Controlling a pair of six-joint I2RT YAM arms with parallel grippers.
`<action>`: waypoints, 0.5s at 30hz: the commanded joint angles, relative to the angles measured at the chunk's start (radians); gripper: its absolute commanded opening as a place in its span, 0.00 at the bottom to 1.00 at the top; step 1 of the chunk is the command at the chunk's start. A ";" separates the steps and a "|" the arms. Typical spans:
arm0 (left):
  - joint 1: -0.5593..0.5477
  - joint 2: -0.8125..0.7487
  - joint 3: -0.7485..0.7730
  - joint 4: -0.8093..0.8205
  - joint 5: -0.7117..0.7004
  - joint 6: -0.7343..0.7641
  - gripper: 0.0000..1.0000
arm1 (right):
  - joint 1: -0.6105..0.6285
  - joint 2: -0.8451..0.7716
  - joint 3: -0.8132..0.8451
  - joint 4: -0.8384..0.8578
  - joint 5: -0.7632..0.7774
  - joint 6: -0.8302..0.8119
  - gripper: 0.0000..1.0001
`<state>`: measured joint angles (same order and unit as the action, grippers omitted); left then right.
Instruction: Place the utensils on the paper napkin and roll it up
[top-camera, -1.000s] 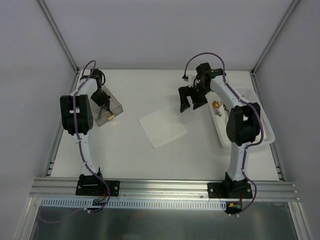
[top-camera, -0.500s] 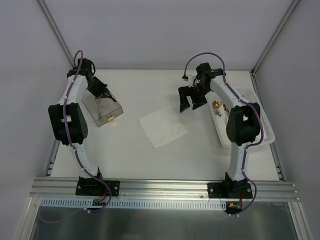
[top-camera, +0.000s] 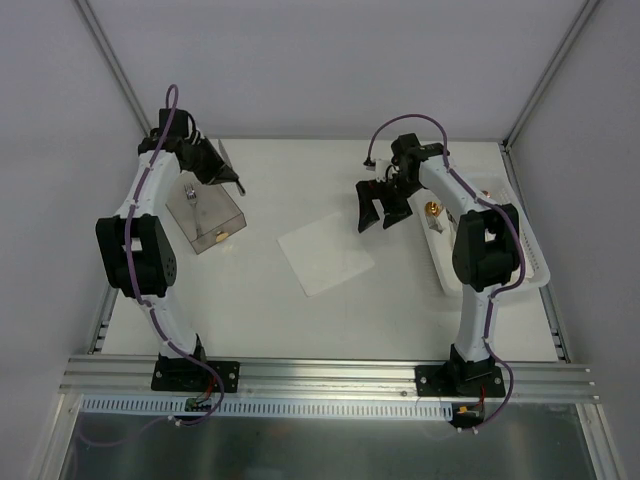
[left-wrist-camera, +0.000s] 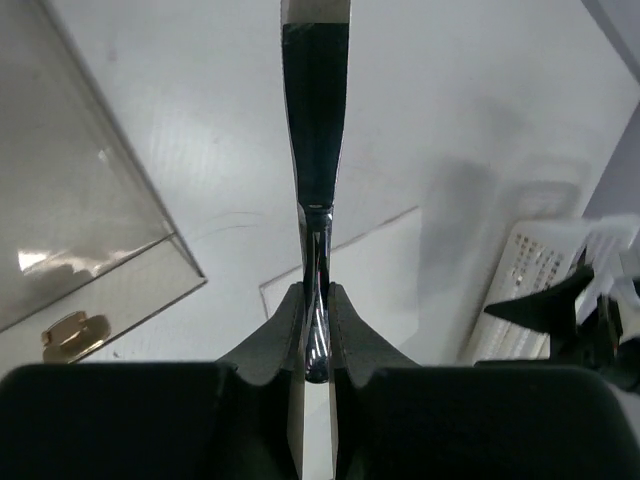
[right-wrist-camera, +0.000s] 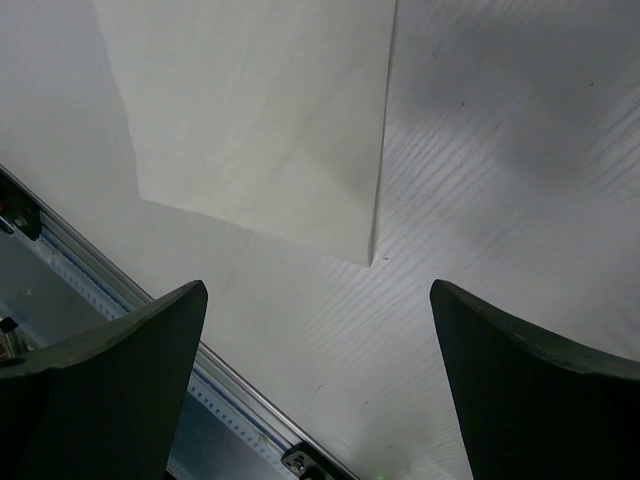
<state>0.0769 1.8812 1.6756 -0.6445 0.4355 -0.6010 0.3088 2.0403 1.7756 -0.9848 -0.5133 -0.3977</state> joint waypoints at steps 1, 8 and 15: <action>-0.071 -0.103 0.052 0.049 0.094 0.225 0.00 | -0.010 -0.037 -0.037 -0.005 -0.045 0.034 0.99; -0.317 -0.093 -0.020 0.022 -0.038 0.348 0.00 | -0.074 -0.089 -0.079 0.026 -0.041 0.053 0.99; -0.555 0.048 0.053 -0.086 -0.165 0.538 0.00 | -0.138 -0.150 -0.076 0.020 -0.030 0.034 0.99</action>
<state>-0.4263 1.8870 1.6878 -0.6636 0.3470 -0.2001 0.1883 1.9854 1.6917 -0.9627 -0.5373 -0.3595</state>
